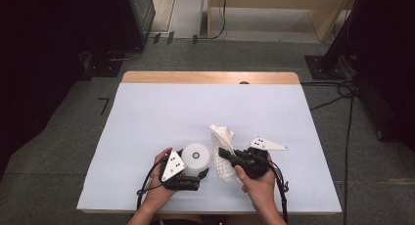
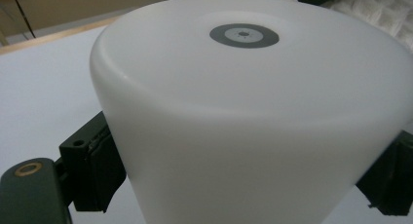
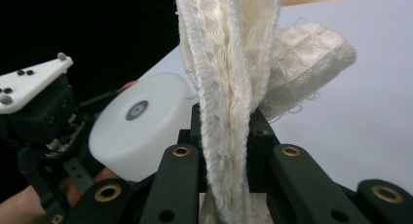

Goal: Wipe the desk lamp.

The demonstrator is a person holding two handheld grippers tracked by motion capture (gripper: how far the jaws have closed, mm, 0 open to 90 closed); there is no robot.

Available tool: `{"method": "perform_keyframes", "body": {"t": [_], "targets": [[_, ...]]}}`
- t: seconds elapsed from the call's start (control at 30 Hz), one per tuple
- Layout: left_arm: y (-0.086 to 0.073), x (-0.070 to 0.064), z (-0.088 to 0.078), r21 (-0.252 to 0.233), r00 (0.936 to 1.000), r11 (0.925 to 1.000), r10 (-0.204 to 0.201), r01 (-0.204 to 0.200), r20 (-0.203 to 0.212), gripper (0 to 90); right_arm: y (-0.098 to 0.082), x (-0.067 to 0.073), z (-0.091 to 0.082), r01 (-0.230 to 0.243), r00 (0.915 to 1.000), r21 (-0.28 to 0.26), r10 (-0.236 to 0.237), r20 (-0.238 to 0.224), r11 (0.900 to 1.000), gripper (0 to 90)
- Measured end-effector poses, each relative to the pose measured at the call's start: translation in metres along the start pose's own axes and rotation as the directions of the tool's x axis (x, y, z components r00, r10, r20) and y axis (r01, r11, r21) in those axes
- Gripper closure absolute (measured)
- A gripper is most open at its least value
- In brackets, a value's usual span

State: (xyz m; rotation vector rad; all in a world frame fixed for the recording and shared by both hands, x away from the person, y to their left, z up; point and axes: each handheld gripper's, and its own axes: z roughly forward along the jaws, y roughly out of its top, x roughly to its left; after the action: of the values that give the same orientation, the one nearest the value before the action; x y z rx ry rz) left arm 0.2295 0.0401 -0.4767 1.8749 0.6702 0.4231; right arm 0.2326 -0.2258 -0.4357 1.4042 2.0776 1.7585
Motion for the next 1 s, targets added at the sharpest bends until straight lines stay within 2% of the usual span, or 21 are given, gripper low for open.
{"method": "perform_keyframes", "body": {"t": [0.03, 0.17, 0.23, 0.27, 0.3, 0.37, 0.43, 0.53, 0.6, 0.67, 0.7, 0.83, 0.93, 1.0], "targets": [[-0.001, 0.0, -0.002, -0.01, 0.9998, 0.9998, -0.017, 0.017, 0.001, 8.3, -0.001, -0.001, 0.001, 0.001, 1.0, 0.003, -0.001, 0.004, 1.0, 79.1], [0.003, -0.004, -0.005, -0.018, 0.9976, 0.9984, -0.054, 0.054, -0.043, 0.7, -0.003, -0.005, 0.003, 0.002, 0.9997, 0.012, -0.002, 0.024, 1.0, 79.0], [0.005, -0.006, -0.006, -0.009, 0.9948, 0.9976, -0.069, 0.069, -0.075, 0.0, -0.004, -0.007, 0.005, 0.002, 0.9992, 0.032, -0.003, 0.04, 0.999, 79.0], [0.006, -0.01, -0.006, 0.003, 0.9919, 0.9978, -0.065, 0.066, -0.109, 0.0, -0.005, -0.008, 0.006, 0.002, 0.9988, 0.04, -0.003, 0.049, 0.999, 79.0], [0.007, -0.012, -0.006, 0.008, 0.9909, 0.9978, -0.064, 0.066, -0.119, 0.0, -0.007, -0.01, 0.008, -0.004, 0.9984, 0.052, 0.001, 0.057, 0.999, 79.0], [0.007, -0.017, -0.003, 0.022, 0.984, 0.9961, -0.081, 0.086, -0.159, 0.0, -0.009, -0.011, 0.01, -0.011, 0.9979, 0.061, 0.007, 0.064, 0.998, 78.9], [0.007, -0.022, 0.001, 0.041, 0.9737, 0.994, -0.091, 0.101, -0.209, 0.0, -0.011, -0.012, 0.012, -0.016, 0.9977, 0.068, 0.011, 0.067, 0.998, 78.9], [0.007, -0.026, 0.003, 0.043, 0.9664, 0.9931, -0.096, 0.109, -0.238, 0.0, -0.014, -0.012, 0.014, -0.012, 0.9976, 0.077, 0.006, 0.069, 0.997, 78.9], [0.006, -0.027, 0.004, 0.049, 0.9646, 0.9935, -0.087, 0.103, -0.249, 1.9, -0.016, -0.012, 0.017, -0.008, 0.9976, 0.086, 0.002, 0.069, 0.996, 78.9], [0.007, -0.029, 0.004, 0.044, 0.9662, 0.9939, -0.087, 0.101, -0.243, 8.2, -0.017, -0.011, 0.019, -0.007, 0.9978, 0.096, 0.0, 0.067, 0.995, 78.9], [0.007, -0.029, 0.004, 0.045, 0.9667, 0.9943, -0.083, 0.096, -0.242, 8.5, -0.018, -0.01, 0.02, -0.005, 0.9978, 0.1, -0.001, 0.066, 0.995, 78.9], [0.008, -0.022, 0.001, 0.057, 0.9774, 0.9953, -0.066, 0.079, -0.201, 8.6, -0.019, -0.009, 0.022, -0.005, 0.998, 0.103, -0.001, 0.063, 0.995, 78.8], [0.011, -0.013, -0.006, 0.012, 0.9854, 0.9962, -0.084, 0.086, -0.148, 8.7, -0.02, -0.008, 0.023, -0.005, 0.998, 0.111, -0.002, 0.063, 0.994, 78.8], [0.014, -0.01, -0.01, -0.013, 0.99, 0.997, -0.078, 0.077, -0.118, 8.6, -0.022, -0.008, 0.026, -0.009, 0.998, 0.126, 0.001, 0.063, 0.992, 78.8]]}}
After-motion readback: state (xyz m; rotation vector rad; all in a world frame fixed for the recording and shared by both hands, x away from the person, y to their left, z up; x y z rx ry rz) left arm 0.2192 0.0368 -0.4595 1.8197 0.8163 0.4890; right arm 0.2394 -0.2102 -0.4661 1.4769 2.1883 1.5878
